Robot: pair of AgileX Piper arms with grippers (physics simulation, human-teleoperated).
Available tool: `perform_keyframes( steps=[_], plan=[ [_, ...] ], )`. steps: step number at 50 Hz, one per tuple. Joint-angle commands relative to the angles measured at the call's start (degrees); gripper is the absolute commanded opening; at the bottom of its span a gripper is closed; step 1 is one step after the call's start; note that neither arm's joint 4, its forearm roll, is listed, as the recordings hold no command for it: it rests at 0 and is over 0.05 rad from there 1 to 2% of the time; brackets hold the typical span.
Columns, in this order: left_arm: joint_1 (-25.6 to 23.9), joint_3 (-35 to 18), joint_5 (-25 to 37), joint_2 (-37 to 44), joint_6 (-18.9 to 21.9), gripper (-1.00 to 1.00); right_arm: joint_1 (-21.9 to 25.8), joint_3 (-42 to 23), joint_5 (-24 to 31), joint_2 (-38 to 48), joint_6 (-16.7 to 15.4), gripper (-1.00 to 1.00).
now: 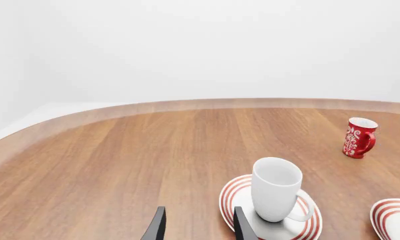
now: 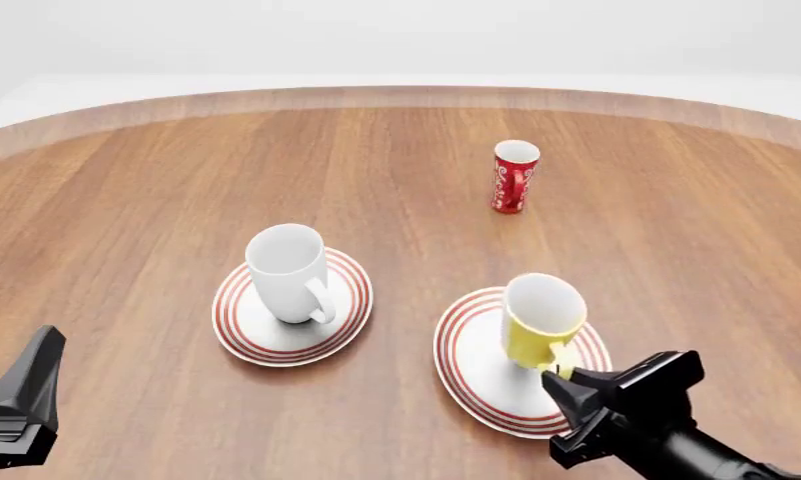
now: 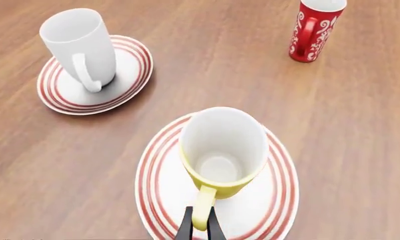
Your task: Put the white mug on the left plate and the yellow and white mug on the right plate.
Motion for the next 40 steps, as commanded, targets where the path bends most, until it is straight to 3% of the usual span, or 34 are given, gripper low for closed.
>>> perform_keyframes(
  steps=[1, 25, 26, 40],
  plan=[
    [0.0, 0.0, 0.0, 0.0, 0.0, 1.0, 0.5, 0.0, -4.0, 4.8, 0.7, -1.0],
    [0.0, 0.0, 0.0, 0.0, 0.0, 1.0, -0.7, 0.0, -7.0, 9.4, 0.0, -1.0],
    [0.0, 0.0, 0.0, 0.0, 0.0, 1.0, -1.3, 0.0, -6.7, 9.1, -0.1, 1.0],
    [0.0, 0.0, 0.0, 0.0, 0.0, 1.0, -0.8, 0.0, -7.0, 9.9, 0.0, 1.0]
  ],
)
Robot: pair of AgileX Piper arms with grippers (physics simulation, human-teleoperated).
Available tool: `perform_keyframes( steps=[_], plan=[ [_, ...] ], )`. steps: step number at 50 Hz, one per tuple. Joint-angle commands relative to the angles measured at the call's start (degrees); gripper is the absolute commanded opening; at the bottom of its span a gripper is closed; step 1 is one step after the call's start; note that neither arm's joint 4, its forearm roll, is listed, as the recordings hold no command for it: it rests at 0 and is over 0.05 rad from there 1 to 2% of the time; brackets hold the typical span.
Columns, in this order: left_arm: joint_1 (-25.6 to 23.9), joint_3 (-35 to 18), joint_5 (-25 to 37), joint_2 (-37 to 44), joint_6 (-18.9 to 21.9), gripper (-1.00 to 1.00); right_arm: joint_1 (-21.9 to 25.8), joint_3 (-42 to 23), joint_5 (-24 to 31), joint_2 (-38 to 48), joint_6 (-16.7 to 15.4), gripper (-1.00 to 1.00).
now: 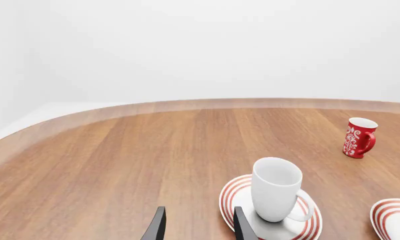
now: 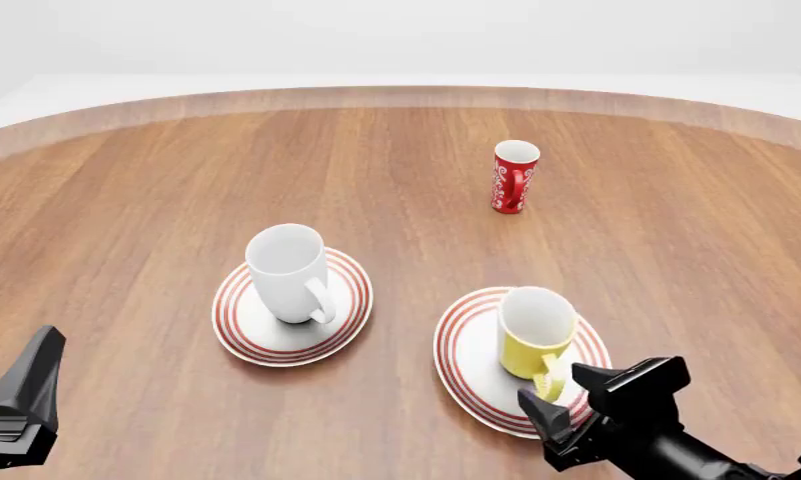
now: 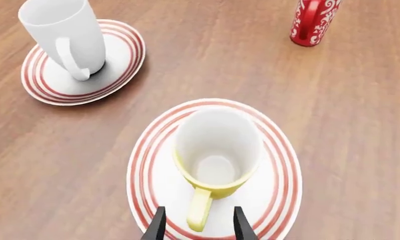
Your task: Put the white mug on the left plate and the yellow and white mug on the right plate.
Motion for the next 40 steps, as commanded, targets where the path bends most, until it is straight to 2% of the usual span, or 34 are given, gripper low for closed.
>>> perform_keyframes(
  steps=[1, 10, 17, 24, 30, 40],
  plan=[
    [0.0, 0.0, 0.0, 0.0, 0.0, 1.0, -0.1, 0.0, -0.1, 0.3, 0.0, 1.0],
    [0.0, 0.0, 0.0, 0.0, 0.0, 1.0, 0.1, 0.0, 3.9, -4.1, 0.4, 1.0],
    [0.0, 0.0, 0.0, 0.0, 0.0, 1.0, -0.3, 0.0, 9.4, -10.5, 0.3, 1.0],
    [0.0, 0.0, 0.0, 0.0, 0.0, 1.0, -0.4, 0.0, 11.9, -13.6, 0.7, 1.0],
    [0.0, 0.0, 0.0, 0.0, 0.0, 1.0, -2.1, 0.0, 20.4, -23.6, 0.0, 1.0],
    [0.0, 0.0, 0.0, 0.0, 0.0, 1.0, -3.4, 0.0, 28.9, -33.5, -0.6, 1.0]
  ],
)
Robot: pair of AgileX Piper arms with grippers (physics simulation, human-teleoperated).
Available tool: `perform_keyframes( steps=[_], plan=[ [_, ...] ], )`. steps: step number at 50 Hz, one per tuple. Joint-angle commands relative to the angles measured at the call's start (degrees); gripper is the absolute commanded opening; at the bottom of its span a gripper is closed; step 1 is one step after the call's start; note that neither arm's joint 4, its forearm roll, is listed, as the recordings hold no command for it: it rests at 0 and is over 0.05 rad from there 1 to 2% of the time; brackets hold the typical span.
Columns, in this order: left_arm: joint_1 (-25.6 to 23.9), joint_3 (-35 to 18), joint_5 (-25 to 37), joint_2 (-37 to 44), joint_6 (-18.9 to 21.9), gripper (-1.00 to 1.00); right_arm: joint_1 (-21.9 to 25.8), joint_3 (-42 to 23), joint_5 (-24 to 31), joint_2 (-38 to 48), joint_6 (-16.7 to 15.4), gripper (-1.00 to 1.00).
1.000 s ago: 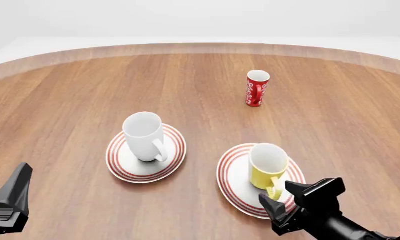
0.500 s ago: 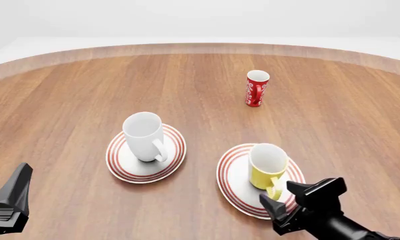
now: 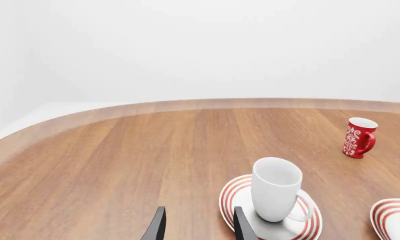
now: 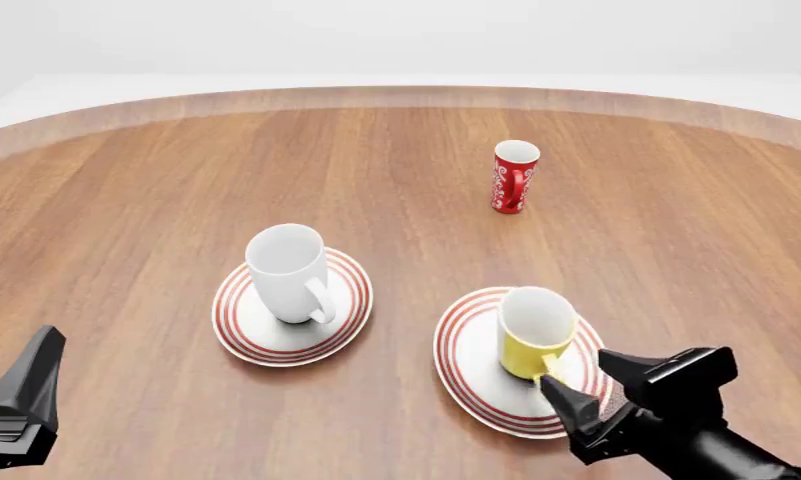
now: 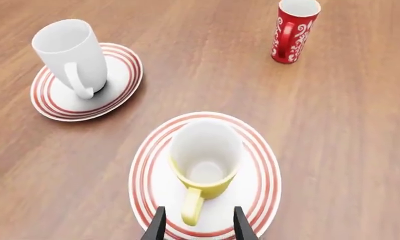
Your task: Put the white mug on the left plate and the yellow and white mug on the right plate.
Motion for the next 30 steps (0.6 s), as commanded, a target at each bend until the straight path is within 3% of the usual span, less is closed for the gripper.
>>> perform_keyframes(
  steps=[1, 7, 9, 16, 20, 30],
  plan=[
    [0.0, 0.0, 0.0, 0.0, 0.0, 1.0, -1.6, 0.0, 9.8, -11.6, -0.5, 1.0],
    [0.0, 0.0, 0.0, 0.0, 0.0, 1.0, -2.5, 0.0, 12.8, -15.3, -0.5, 1.0],
    [0.0, 0.0, 0.0, 0.0, 0.0, 1.0, -4.2, 0.0, 19.0, -23.3, -1.3, 1.0],
    [0.0, 0.0, 0.0, 0.0, 0.0, 1.0, -6.1, 0.0, 25.1, -30.0, -2.0, 1.0],
    [0.0, 0.0, 0.0, 0.0, 0.0, 1.0, -8.5, 0.0, 32.3, -38.7, -3.1, 1.0],
    [0.0, 0.0, 0.0, 0.0, 0.0, 1.0, -11.5, 0.0, 38.8, -47.0, -3.9, 1.0]
  ],
)
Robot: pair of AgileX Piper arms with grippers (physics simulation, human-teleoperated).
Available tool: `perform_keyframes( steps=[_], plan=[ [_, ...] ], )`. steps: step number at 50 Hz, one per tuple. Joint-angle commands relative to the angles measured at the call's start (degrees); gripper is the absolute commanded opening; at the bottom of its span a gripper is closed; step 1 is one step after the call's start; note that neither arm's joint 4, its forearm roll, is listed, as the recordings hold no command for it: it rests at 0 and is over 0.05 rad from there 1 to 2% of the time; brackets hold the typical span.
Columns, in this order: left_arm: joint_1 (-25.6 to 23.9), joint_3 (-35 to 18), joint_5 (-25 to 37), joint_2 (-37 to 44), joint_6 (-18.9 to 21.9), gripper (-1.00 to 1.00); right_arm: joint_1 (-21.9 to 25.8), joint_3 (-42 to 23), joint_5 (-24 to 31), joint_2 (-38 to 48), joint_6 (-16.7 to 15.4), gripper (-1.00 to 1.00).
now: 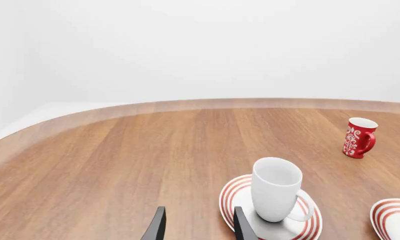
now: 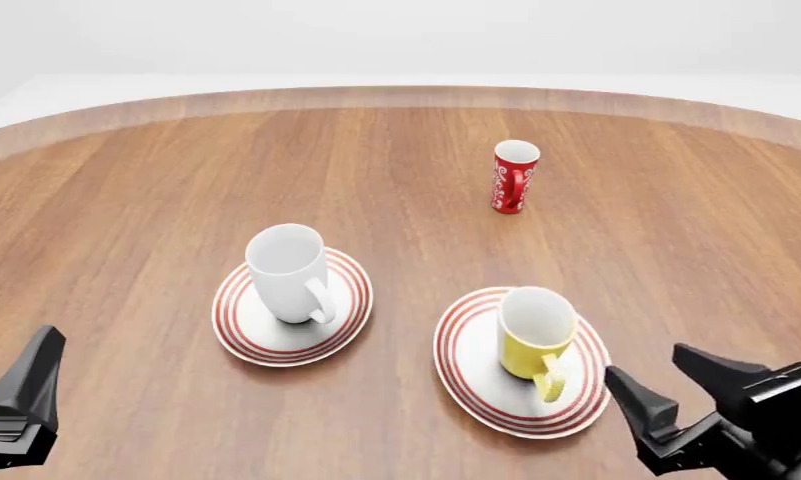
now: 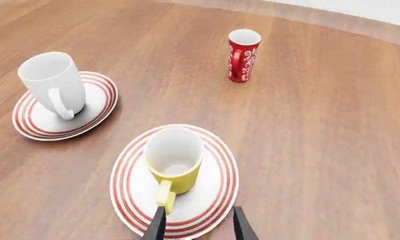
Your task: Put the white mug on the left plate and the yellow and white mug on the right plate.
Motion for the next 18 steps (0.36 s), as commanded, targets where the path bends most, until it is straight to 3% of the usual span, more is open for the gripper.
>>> perform_keyframes(
  steps=[1, 4, 18],
  plan=[
    [0.0, 0.0, 0.0, 0.0, 0.0, 1.0, -4.0, 0.0, 9.7, -12.1, -1.5, 1.0],
    [0.0, 0.0, 0.0, 0.0, 0.0, 1.0, -5.7, 0.0, 12.7, -16.1, -2.0, 1.0],
    [0.0, 0.0, 0.0, 0.0, 0.0, 1.0, -11.0, 0.0, 10.0, -15.5, -3.3, 1.0]
  ],
)
